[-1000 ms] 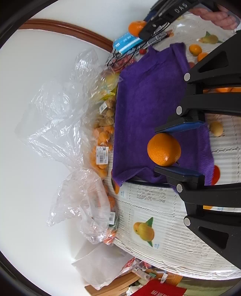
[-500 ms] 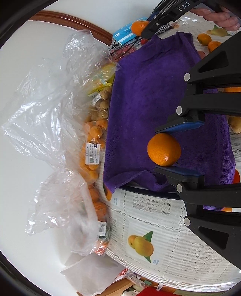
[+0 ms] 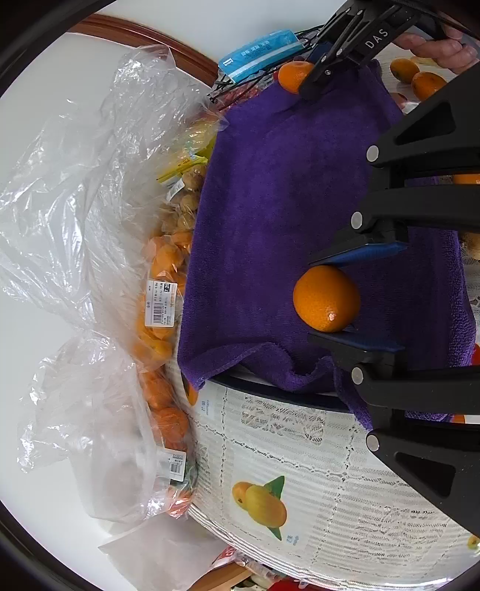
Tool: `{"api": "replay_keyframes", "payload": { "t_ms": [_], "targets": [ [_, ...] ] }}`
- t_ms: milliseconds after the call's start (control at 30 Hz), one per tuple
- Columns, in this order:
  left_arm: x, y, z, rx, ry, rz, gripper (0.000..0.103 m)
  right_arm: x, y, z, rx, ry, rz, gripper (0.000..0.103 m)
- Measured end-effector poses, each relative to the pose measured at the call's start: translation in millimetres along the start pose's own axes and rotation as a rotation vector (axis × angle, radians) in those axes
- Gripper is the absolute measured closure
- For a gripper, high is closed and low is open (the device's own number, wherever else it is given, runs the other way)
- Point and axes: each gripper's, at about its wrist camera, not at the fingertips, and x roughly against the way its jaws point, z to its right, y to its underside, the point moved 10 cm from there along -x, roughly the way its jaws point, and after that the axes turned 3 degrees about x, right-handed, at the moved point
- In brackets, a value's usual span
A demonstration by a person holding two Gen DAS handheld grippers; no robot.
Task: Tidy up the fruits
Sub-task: 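Carry both held tangerines up and over the purple towel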
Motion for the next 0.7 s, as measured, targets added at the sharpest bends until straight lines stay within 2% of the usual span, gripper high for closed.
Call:
{"api": "replay_keyframes", "payload": {
  "t_ms": [700],
  "targets": [
    [-12,10,3,-0.003,0.006,-0.045,0.071,-19,16,-4,-0.008,-0.003,-0.081,0.062]
  ]
}}
